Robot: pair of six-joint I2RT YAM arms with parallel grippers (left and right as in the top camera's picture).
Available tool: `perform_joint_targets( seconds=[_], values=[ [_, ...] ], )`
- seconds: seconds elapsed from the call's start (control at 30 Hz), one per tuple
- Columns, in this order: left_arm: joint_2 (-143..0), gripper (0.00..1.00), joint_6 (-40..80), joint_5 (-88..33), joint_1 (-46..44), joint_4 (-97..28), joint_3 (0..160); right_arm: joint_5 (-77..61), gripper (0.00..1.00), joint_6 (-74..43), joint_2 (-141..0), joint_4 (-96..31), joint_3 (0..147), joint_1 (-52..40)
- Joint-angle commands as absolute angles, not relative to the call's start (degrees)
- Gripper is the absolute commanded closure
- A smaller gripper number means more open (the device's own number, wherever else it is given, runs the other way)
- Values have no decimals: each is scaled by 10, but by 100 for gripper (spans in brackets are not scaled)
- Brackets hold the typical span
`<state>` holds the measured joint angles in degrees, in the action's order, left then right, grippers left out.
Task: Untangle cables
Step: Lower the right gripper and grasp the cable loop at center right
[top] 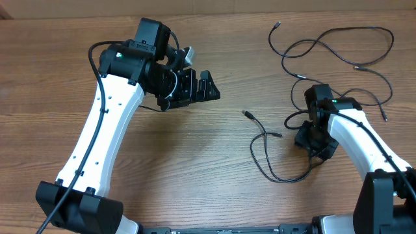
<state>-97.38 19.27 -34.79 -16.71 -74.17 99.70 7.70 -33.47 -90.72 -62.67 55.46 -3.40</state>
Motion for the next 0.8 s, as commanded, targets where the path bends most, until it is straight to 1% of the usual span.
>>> perform_joint_targets(
  seconds=[0.0, 0.13, 0.3, 0.37, 0.5, 0.57, 0.7, 0.73, 0.77],
  values=[
    [-957, 0, 179, -339, -163, -743, 1011, 76, 51, -329, -908, -609, 534, -31],
    [-957, 0, 179, -339, -163, -748, 1011, 76, 53, -329, -908, -579, 510, -31],
    [-957, 0, 177, -338, -163, -750, 1011, 76, 55, -329, -908, -573, 506, -31],
    [-957, 0, 177, -339, -163, -750, 1011, 73, 64, -329, -908, -571, 506, -31],
    [-957, 0, 177, -338, -163, -750, 1011, 61, 77, -329, -908, -570, 506, -31],
    [-957, 0, 177, -338, -163, -750, 1011, 61, 80, -329, -908, -567, 506, -31],
    [-957, 0, 177, -338, -163, -750, 1011, 58, 82, -329, -908, -564, 506, -31],
    [-957, 0, 177, -339, -163, -751, 1011, 58, 84, -329, -908, -564, 506, -31],
    [-957, 0, 177, -338, -163, -752, 1011, 58, 90, -329, -908, -562, 506, -31]
  ],
)
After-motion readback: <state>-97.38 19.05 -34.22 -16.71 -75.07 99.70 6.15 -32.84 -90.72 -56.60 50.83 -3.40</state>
